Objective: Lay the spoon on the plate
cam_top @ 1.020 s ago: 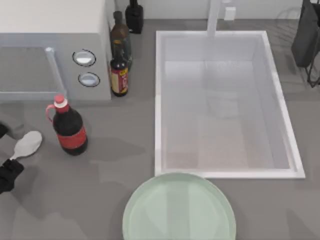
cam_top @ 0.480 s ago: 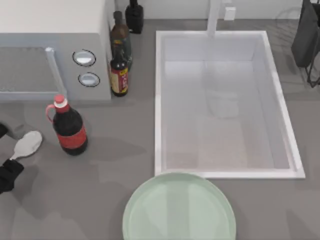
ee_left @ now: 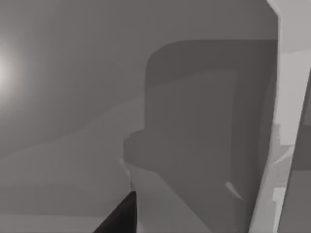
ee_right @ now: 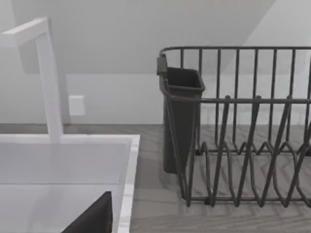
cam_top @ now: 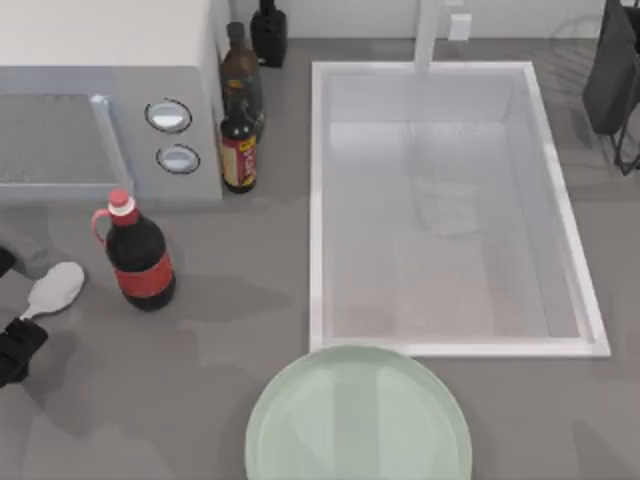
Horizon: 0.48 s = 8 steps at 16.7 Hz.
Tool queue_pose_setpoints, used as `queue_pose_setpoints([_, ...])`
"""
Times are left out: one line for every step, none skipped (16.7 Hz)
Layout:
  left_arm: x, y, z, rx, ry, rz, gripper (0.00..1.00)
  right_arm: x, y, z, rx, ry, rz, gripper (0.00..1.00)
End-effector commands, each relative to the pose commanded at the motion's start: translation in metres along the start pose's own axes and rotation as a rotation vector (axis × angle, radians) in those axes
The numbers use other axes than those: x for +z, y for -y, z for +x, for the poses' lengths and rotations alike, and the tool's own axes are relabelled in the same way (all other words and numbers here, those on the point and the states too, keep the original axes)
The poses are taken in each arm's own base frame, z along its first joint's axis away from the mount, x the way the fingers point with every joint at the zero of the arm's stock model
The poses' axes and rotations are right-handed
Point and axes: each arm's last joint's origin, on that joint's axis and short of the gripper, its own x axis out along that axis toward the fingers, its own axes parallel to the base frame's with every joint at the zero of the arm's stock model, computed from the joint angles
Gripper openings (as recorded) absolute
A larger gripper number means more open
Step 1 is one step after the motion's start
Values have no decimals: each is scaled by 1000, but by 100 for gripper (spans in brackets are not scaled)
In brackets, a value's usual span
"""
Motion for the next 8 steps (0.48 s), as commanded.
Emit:
queue_pose_setpoints([0,0,0,0,0,0,0,0,0,0,0,0,0,100])
queue_pose_setpoints([0,0,0,0,0,0,0,0,0,0,0,0,0,100])
queue_pose_setpoints([1,0,-22,3,33,-4,0,0,0,0,0,0,0,100])
queue_pose_setpoints([1,0,-22,4,33,-5,0,0,0,0,0,0,0,100])
queue_pose_setpoints([2,-1,-26,6,36,-5,0,0,0,0,0,0,0,100])
queue_pose_setpoints([3,-2,-32,8,38,-4,0,0,0,0,0,0,0,100])
queue_pose_setpoints([4,-3,-40,8,39,-2,0,0,0,0,0,0,0,100])
queue_pose_setpoints([5,-4,-50,6,36,-1,0,0,0,0,0,0,0,100])
